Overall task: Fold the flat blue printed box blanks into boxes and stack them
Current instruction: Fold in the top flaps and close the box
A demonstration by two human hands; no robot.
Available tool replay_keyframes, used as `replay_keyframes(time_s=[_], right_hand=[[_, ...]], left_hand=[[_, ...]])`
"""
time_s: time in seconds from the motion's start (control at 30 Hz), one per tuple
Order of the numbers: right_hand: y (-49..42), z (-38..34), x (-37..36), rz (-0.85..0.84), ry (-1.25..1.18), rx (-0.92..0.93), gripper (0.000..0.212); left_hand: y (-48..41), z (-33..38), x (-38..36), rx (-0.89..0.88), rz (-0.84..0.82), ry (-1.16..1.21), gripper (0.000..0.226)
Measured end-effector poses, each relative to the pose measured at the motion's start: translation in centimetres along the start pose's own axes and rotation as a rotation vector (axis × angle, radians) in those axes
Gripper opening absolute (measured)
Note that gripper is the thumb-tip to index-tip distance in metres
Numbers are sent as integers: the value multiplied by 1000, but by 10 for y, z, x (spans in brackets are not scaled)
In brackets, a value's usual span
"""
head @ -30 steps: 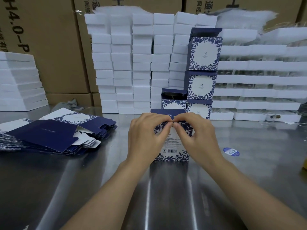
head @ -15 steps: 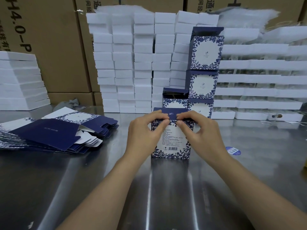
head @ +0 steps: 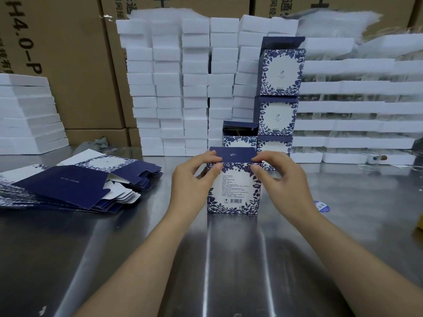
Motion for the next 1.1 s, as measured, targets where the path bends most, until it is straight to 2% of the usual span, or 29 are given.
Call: replay_keyframes(time_s=[0.1,0.23,0.37,0.57,0.6,0.7,0.77,0.83,0.93,1.1], right_hand=[[-1,-1,-2,2,34,16,10],[0,3,-3,3,-29,-48,14],[0,3,-6,-7,-126,-114,17],[0,-5,-4,24,-294,-202,7],[-1,-7,-4,28,-310,-201,14],[-2,-9,-7,-29,-305,-178,63],[2,-5,-10,-93,-173,-156,89],[6,3,-13,-174,56,-129,101],[10,14,-15,-229,295,-93,94],[11,16,-16,-195,336,-95,63]], left_hand=[[-2,-4,2,48,28,-10,16],[1,-11,1,151,-15,148,22],[-1,-11,0,160,3,176,18],[0,-3,0,119,69,118,9],[0,-1,-1,93,74,110,12],[4,-1,-7,49,11,66,63],[7,-6,-8,38,-58,-59,89],[10,-12,-7,14,-132,-224,95],[13,-17,-9,-6,-187,-350,83],[14,-20,-8,-42,-169,-488,56]])
Point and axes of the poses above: each hand's wrist, its own y-axis away from the middle knuckle, its own x-axis out of the back of the hand, z = x × y, the point moved 3 cm from there along -y, towards the middle knuckle, and after that the axes turned 1 degree about -x, right-handed, at the moved point
